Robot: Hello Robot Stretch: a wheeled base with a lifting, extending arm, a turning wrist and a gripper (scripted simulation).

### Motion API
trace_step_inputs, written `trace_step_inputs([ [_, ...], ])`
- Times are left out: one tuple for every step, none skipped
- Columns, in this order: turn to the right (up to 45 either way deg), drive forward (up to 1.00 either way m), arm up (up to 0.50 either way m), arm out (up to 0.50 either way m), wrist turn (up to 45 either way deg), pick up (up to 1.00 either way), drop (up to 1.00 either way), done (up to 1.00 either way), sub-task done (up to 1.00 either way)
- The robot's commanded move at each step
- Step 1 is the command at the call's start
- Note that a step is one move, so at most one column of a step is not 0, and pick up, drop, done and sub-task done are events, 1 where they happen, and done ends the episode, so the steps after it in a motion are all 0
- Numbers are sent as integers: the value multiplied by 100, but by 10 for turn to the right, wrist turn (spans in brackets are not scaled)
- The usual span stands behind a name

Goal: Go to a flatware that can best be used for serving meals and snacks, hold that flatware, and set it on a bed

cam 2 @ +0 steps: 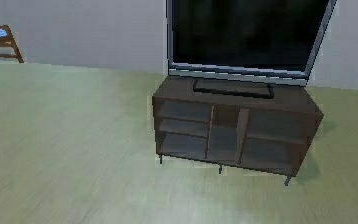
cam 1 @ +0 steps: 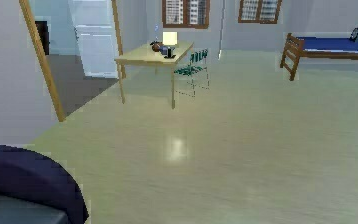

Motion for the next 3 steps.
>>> trace_step_inputs([
  [0, 100, 0, 0, 0, 0, 0, 0, 0],
  [-270, 0, 0, 0, 0, 0, 0, 0, 0],
  [0, 45, 0, 0, 0, 0, 0, 0, 0],
])
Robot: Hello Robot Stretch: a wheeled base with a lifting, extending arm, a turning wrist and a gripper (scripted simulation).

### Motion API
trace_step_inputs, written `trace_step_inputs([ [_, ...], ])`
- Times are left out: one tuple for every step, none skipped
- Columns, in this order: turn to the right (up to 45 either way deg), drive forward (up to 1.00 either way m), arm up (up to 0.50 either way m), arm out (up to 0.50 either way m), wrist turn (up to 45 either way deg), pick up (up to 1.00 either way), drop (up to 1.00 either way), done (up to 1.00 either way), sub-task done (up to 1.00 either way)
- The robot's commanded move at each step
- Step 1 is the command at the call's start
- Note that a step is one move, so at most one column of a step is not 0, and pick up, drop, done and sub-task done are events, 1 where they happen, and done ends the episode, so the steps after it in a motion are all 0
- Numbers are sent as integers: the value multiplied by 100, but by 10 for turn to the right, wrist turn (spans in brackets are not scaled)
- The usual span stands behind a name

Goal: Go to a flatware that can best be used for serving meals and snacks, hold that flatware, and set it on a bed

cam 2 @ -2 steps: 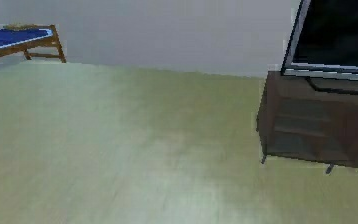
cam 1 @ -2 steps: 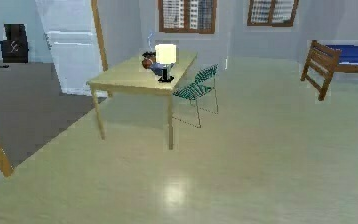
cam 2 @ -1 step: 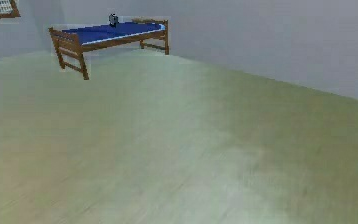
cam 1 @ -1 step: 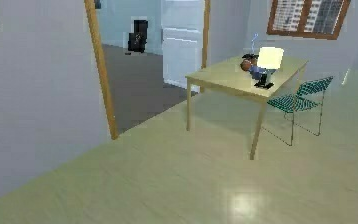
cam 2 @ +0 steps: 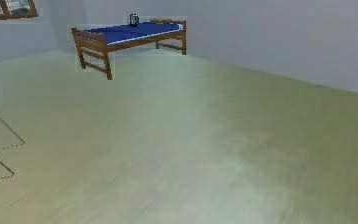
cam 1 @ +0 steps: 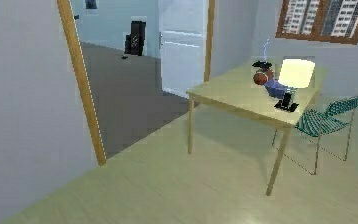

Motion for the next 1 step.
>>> trace_step_inputs([
  [-420, 0, 0, 0, 0, 0, 0, 0, 0],
])
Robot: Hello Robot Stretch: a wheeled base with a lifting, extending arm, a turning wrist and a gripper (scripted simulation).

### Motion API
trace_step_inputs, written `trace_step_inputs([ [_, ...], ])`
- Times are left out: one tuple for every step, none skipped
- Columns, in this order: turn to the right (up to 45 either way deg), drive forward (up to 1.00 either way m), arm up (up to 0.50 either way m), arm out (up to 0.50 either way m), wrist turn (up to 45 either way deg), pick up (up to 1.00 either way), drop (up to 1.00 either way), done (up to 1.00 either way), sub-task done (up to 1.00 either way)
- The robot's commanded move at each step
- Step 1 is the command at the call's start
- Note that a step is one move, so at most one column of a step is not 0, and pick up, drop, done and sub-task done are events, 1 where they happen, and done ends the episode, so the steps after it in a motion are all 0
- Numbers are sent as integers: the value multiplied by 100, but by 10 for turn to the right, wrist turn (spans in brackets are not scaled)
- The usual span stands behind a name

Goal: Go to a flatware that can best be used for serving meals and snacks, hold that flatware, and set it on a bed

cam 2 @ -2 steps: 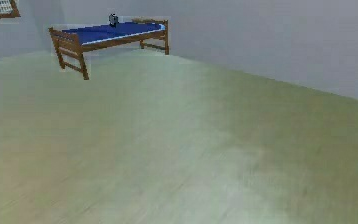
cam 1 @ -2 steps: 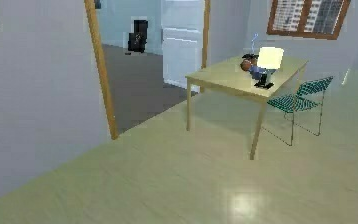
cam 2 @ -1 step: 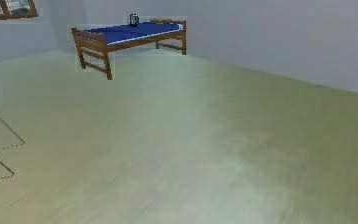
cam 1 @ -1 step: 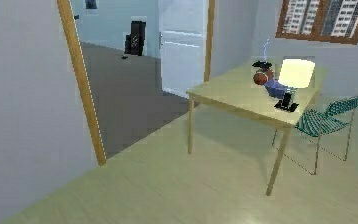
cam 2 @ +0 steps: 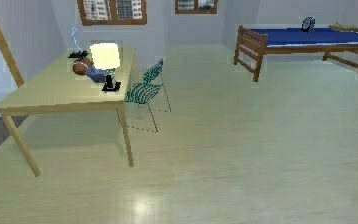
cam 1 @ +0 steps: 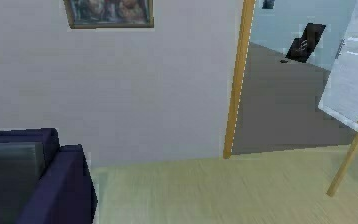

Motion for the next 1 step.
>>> trace_step_inputs([
  [0, 20, 0, 0, 0, 0, 0, 0, 0],
])
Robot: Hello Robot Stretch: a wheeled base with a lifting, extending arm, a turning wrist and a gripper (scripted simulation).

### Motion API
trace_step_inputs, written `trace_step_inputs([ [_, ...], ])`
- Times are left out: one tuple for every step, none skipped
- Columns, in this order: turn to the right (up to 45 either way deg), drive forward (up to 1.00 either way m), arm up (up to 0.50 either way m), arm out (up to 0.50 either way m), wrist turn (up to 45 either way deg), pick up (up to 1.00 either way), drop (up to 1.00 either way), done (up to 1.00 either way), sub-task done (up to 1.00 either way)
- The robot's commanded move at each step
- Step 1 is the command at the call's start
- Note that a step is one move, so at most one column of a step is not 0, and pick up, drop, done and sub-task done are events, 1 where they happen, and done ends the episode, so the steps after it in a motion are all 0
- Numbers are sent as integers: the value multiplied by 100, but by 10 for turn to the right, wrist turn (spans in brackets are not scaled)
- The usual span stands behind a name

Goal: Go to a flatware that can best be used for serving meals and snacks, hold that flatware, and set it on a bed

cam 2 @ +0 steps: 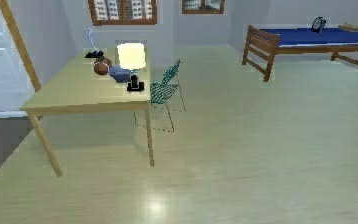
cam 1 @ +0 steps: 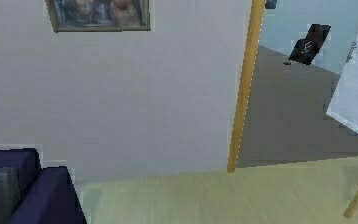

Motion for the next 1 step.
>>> trace_step_inputs([
  [330, 0, 0, 0, 0, 0, 0, 0, 0],
])
